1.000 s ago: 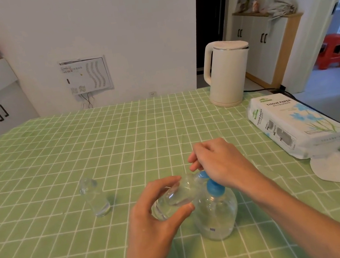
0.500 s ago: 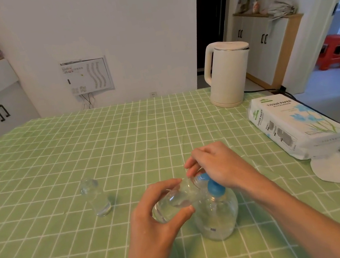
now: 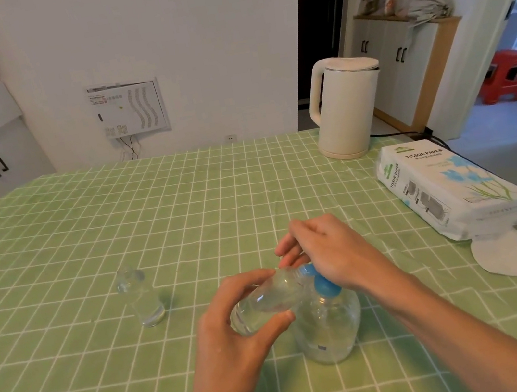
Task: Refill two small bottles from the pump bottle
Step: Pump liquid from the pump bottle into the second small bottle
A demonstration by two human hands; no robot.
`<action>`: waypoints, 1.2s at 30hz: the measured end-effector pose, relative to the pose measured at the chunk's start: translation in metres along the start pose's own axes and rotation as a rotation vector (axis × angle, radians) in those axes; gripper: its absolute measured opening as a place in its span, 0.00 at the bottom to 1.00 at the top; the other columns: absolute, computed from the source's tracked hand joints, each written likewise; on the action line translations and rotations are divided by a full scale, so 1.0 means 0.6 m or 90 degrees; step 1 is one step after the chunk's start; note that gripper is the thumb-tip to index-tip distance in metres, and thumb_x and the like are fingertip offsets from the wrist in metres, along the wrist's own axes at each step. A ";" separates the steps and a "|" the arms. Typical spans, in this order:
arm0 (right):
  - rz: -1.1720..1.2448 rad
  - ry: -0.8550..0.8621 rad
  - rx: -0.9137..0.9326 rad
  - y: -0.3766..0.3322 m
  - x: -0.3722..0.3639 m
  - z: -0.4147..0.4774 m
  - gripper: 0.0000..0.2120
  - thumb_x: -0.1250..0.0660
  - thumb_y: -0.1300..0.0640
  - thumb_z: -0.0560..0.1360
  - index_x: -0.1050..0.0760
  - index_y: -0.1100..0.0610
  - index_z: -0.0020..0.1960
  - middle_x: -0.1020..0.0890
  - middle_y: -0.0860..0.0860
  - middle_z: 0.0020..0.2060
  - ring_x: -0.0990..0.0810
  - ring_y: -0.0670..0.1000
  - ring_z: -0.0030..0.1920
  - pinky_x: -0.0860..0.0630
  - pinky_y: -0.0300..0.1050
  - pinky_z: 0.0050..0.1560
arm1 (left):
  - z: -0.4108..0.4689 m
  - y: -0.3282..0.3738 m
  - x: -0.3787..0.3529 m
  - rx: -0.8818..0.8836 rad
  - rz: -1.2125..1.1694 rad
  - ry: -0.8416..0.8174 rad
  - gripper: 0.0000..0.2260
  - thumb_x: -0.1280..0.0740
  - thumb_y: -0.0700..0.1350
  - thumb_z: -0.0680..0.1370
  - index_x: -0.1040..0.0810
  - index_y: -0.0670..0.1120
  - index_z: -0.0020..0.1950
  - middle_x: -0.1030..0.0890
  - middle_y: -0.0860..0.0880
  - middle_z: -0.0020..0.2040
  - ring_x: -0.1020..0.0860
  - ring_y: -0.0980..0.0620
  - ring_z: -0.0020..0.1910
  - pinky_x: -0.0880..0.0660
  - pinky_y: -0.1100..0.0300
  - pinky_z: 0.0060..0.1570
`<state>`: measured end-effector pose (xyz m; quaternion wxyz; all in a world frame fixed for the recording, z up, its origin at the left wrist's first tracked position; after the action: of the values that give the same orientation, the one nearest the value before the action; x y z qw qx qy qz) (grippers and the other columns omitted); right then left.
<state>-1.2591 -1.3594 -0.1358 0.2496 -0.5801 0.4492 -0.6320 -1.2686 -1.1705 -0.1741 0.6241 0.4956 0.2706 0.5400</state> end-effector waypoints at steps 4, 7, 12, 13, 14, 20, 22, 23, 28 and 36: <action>-0.004 0.008 0.007 0.001 -0.001 -0.001 0.23 0.44 0.50 0.86 0.14 0.54 0.45 0.10 0.47 0.38 0.12 0.46 0.43 0.16 0.54 0.60 | -0.002 -0.004 0.000 0.005 0.001 -0.004 0.21 0.19 0.45 0.67 0.16 0.60 0.58 0.13 0.58 0.57 0.17 0.56 0.60 0.27 0.74 0.58; -0.011 0.012 0.012 0.000 0.001 -0.003 0.22 0.44 0.50 0.86 0.14 0.53 0.44 0.11 0.46 0.38 0.12 0.45 0.43 0.17 0.54 0.60 | -0.003 -0.002 0.001 0.005 0.005 -0.001 0.21 0.20 0.46 0.67 0.17 0.61 0.58 0.13 0.58 0.57 0.17 0.56 0.60 0.27 0.73 0.59; -0.036 0.022 0.028 -0.014 0.011 -0.004 0.20 0.42 0.49 0.84 0.14 0.52 0.43 0.11 0.44 0.38 0.12 0.45 0.44 0.16 0.54 0.59 | -0.002 0.003 0.004 0.008 0.015 -0.008 0.22 0.17 0.42 0.69 0.16 0.59 0.58 0.13 0.57 0.57 0.17 0.56 0.61 0.27 0.72 0.60; -0.045 0.023 0.031 -0.017 0.013 -0.004 0.20 0.42 0.48 0.84 0.15 0.51 0.42 0.11 0.44 0.38 0.12 0.45 0.43 0.16 0.54 0.58 | -0.002 0.003 0.005 0.008 0.017 -0.009 0.22 0.17 0.41 0.69 0.16 0.59 0.58 0.13 0.57 0.57 0.17 0.56 0.61 0.27 0.73 0.60; -0.051 0.022 0.032 -0.018 0.014 -0.004 0.20 0.42 0.48 0.83 0.15 0.51 0.42 0.11 0.43 0.38 0.12 0.44 0.43 0.16 0.54 0.58 | -0.001 0.004 0.005 0.009 0.019 -0.009 0.22 0.17 0.41 0.69 0.16 0.59 0.58 0.14 0.57 0.57 0.17 0.55 0.61 0.27 0.72 0.60; -0.048 0.020 0.007 -0.013 0.011 -0.002 0.19 0.41 0.52 0.83 0.14 0.51 0.42 0.11 0.44 0.37 0.12 0.45 0.45 0.17 0.54 0.60 | -0.001 0.002 0.002 0.011 0.023 -0.015 0.22 0.17 0.40 0.70 0.16 0.57 0.59 0.14 0.56 0.57 0.16 0.53 0.61 0.26 0.70 0.61; -0.046 0.013 0.000 -0.009 0.008 -0.002 0.19 0.41 0.53 0.83 0.14 0.51 0.42 0.11 0.45 0.37 0.12 0.45 0.45 0.17 0.53 0.59 | -0.001 -0.001 0.002 0.011 0.020 -0.017 0.21 0.17 0.41 0.70 0.16 0.57 0.59 0.13 0.56 0.57 0.16 0.52 0.59 0.25 0.70 0.60; -0.053 0.009 -0.005 -0.007 0.006 -0.003 0.18 0.40 0.53 0.83 0.14 0.51 0.42 0.11 0.45 0.37 0.12 0.45 0.45 0.17 0.53 0.59 | -0.001 -0.003 0.002 0.013 0.019 -0.015 0.21 0.17 0.41 0.70 0.16 0.57 0.59 0.13 0.56 0.57 0.16 0.52 0.59 0.24 0.70 0.59; -0.065 -0.002 -0.022 -0.002 0.001 -0.005 0.18 0.40 0.53 0.82 0.13 0.52 0.43 0.11 0.46 0.38 0.12 0.46 0.45 0.18 0.53 0.60 | -0.004 -0.010 0.000 0.026 0.026 -0.008 0.23 0.17 0.39 0.69 0.16 0.57 0.58 0.13 0.56 0.56 0.16 0.54 0.59 0.27 0.73 0.58; -0.071 0.000 -0.021 -0.015 0.010 -0.009 0.17 0.39 0.52 0.82 0.13 0.52 0.43 0.11 0.44 0.38 0.13 0.46 0.46 0.18 0.52 0.60 | -0.002 0.000 0.003 0.014 0.025 -0.009 0.23 0.17 0.38 0.68 0.16 0.55 0.59 0.13 0.58 0.56 0.16 0.56 0.59 0.27 0.75 0.58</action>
<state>-1.2638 -1.3585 -0.1245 0.2046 -0.6084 0.4267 -0.6372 -1.2690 -1.1683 -0.1742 0.6096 0.5114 0.2625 0.5459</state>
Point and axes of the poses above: each hand's wrist, its own z-axis towards the middle knuckle, its own x-axis out of the back of the hand, y = z × x, the point moved 4 cm from there along z, towards the middle knuckle
